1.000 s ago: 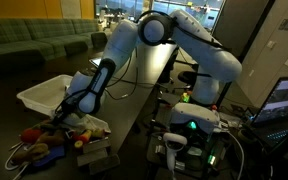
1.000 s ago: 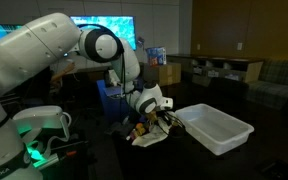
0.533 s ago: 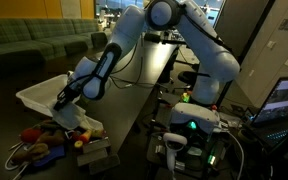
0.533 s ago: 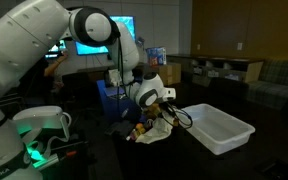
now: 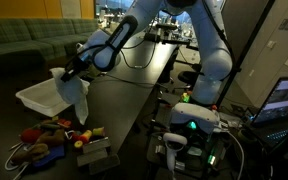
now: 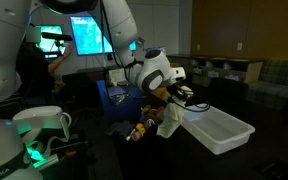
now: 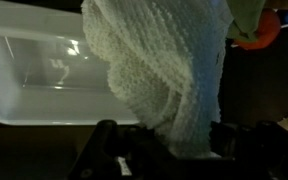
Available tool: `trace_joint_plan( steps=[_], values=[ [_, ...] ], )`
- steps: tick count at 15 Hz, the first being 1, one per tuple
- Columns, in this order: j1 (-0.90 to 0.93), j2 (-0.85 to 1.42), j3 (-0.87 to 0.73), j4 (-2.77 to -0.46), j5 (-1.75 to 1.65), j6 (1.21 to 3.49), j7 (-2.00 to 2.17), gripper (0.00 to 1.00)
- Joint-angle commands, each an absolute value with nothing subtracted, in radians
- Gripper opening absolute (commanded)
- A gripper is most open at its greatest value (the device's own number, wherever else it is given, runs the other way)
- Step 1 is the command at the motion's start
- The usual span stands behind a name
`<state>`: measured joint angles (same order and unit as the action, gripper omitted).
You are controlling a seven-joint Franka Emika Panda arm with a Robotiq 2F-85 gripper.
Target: Pick up the towel on the right, push the objects in front of the white storage container to the left, place the towel inside the storage container
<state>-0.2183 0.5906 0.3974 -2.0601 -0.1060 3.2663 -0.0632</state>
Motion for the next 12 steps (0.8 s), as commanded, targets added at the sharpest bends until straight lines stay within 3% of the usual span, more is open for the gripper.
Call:
trace_joint_plan(
  steps=[1, 5, 12],
  values=[
    [-0.331, 0.542, 0.495, -2.052, -0.14, 3.239, -0.104, 0.03],
    [-0.388, 0.584, 0.562, -1.935, -0.131, 3.195, -0.141, 0.03],
    [-0.301, 0.699, 0.468, -1.619, -0.107, 3.141, -0.094, 0.03]
  ],
)
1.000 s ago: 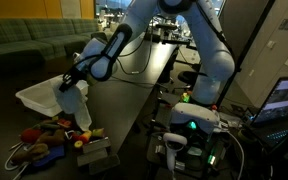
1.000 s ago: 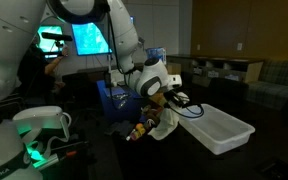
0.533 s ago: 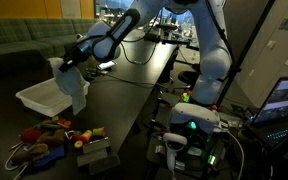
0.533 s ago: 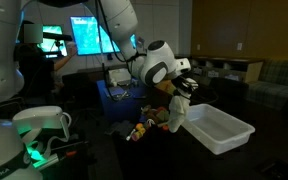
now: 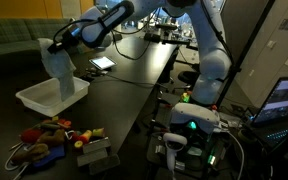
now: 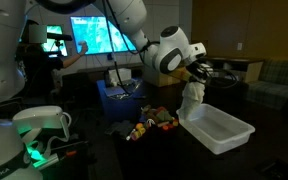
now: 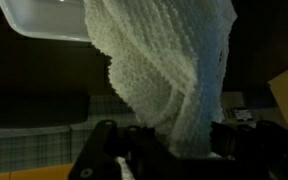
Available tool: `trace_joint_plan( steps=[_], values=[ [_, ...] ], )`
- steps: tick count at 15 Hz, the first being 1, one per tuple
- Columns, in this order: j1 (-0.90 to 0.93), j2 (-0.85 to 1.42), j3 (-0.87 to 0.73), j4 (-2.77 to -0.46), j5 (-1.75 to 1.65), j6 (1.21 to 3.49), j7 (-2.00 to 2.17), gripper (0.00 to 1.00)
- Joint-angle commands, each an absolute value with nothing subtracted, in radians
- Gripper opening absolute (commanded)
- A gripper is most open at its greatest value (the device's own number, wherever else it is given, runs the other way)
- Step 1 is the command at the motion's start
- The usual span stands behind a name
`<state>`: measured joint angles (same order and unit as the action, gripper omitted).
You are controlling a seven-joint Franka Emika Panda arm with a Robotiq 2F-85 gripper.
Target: Pick up the towel on the right, push the objects in front of the white storage container to the left, place the towel inside the storage container
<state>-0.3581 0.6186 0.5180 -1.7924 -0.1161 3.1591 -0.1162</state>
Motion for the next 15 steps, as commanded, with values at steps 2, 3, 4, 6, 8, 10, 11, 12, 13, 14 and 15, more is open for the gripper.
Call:
trace_joint_plan(
  steps=[2, 3, 4, 6, 8, 10, 11, 12, 13, 14, 15],
  values=[
    [-0.223, 0.74, 0.381, -1.511, -0.064, 3.127, -0.103, 0.03],
    [-0.177, 0.772, 0.325, -1.457, -0.061, 3.13, -0.09, 0.03],
    [-0.138, 0.8, 0.276, -1.407, -0.057, 3.115, -0.086, 0.03],
    [-0.057, 0.873, 0.17, -1.311, -0.055, 3.107, -0.067, 0.04],
    [0.013, 0.944, 0.065, -1.219, -0.058, 3.05, -0.038, 0.34],
    [0.038, 1.006, 0.017, -1.134, -0.064, 2.98, -0.029, 0.43],
    [0.037, 1.034, 0.008, -1.097, -0.068, 2.953, -0.037, 0.52],
    [0.024, 1.022, 0.016, -1.099, -0.067, 2.922, -0.052, 0.59],
    [0.016, 1.017, 0.015, -1.09, -0.067, 2.888, -0.06, 0.66],
    [-0.003, 1.004, 0.034, -1.093, -0.066, 2.867, -0.083, 0.75],
    [-0.025, 0.962, 0.05, -1.129, -0.065, 2.846, -0.11, 0.81]
  ],
)
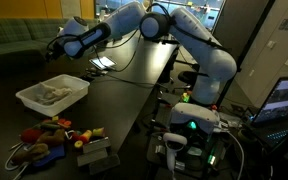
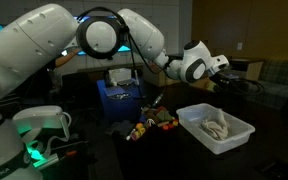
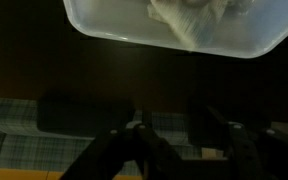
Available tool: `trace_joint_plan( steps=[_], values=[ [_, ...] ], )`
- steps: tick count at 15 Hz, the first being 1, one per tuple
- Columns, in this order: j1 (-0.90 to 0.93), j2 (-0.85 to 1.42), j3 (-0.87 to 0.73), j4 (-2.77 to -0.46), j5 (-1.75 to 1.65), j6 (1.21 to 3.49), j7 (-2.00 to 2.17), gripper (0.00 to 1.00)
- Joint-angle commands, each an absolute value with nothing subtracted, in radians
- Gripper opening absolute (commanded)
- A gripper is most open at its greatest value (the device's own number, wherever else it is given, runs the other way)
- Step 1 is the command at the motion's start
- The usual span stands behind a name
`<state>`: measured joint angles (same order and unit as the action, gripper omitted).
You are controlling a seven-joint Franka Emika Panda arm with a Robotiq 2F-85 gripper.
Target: Pick up the towel on the right, push the objects in front of the white storage container to the left, place the towel inside the storage container
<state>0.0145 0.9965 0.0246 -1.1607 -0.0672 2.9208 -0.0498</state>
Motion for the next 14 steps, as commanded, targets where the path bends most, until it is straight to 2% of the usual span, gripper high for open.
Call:
trace_joint_plan(
  steps=[1, 3, 9, 14],
  values=[
    [-0.048, 0.929, 0.07, -1.151, -0.059, 2.818, -0.138, 0.9],
    [-0.124, 0.821, 0.15, -1.25, -0.039, 2.753, -0.244, 0.99],
    [-0.296, 0.511, 0.278, -1.52, 0.047, 2.456, -0.39, 1.0],
    [-0.256, 0.242, 0.181, -1.754, 0.189, 2.262, -0.383, 1.0]
  ],
)
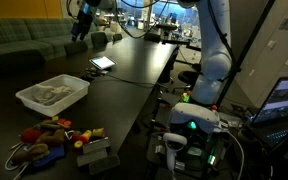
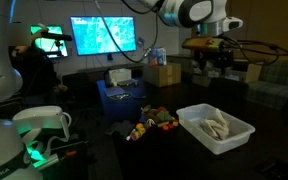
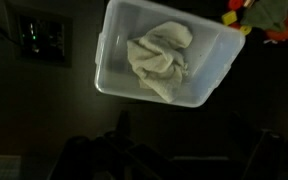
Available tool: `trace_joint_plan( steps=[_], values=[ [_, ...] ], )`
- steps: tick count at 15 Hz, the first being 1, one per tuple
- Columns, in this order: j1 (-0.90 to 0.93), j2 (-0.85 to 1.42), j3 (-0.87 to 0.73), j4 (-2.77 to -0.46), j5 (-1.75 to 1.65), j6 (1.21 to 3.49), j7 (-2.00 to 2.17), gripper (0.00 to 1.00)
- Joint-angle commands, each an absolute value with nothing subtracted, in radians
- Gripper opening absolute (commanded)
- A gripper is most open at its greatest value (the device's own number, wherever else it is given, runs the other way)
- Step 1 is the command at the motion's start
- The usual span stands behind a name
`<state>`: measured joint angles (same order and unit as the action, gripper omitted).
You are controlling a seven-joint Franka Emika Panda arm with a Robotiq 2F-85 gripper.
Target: Pick up the towel on the right, push the objects in front of the white storage container to the left, place the towel inside the storage container
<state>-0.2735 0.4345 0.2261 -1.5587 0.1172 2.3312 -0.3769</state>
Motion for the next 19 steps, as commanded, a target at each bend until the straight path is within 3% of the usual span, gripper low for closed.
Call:
trace_joint_plan(
  steps=[1, 11, 15, 16, 19],
  values=[
    [-0.248, 0.191, 0.166, -1.804, 0.206, 2.227, -0.387, 1.0],
    [-0.11, -0.31, -0.002, -2.292, 0.224, 1.97, -0.397, 1.0],
    [-0.09, -0.439, -0.088, -2.368, 0.206, 1.9, -0.443, 1.0],
    [-0.073, -0.355, -0.076, -2.315, 0.202, 1.913, -0.4, 1.0],
    [-0.068, -0.379, -0.096, -2.331, 0.201, 1.911, -0.405, 1.0]
  ],
)
